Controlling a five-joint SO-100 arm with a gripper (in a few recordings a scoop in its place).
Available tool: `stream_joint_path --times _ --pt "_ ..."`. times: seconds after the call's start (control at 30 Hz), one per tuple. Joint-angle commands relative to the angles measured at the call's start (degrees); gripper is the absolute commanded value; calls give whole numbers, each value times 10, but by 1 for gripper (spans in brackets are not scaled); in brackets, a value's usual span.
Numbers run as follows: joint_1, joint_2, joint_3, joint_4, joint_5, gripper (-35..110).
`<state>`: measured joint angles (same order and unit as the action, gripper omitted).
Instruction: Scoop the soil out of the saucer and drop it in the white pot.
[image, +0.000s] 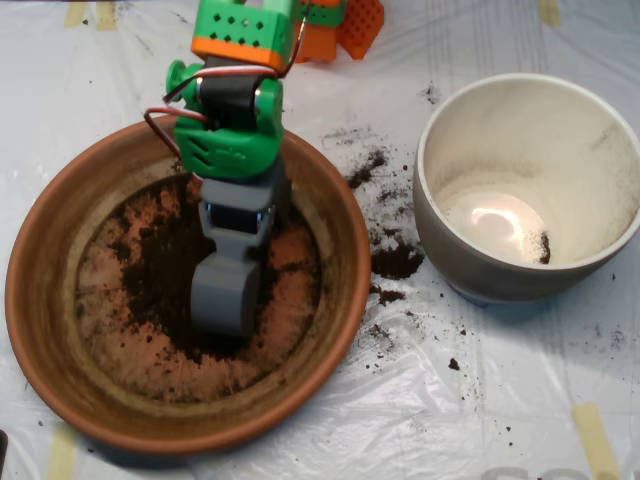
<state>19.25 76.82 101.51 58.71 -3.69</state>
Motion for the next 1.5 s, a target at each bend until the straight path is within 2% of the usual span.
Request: stream_joint_path --times 0.0,0.37,0.47,0.5,0.57,0.7,0.9,1.1,1.3,1.47 --pt "10 -44 -138 70 -17 45" --pt "27 -77 -200 90 -33 36" --pt "26 -74 -203 97 -33 26" --pt "26 -72 -204 97 -27 17" --pt "26 -73 -213 103 -23 7" --pt "19 -79 -226 113 -33 0" --pt "10 -98 -261 136 -60 0" --pt "24 -77 -287 132 -31 0" --pt "27 -4 -268 109 -25 -1" --pt "5 102 -186 66 -34 -1"
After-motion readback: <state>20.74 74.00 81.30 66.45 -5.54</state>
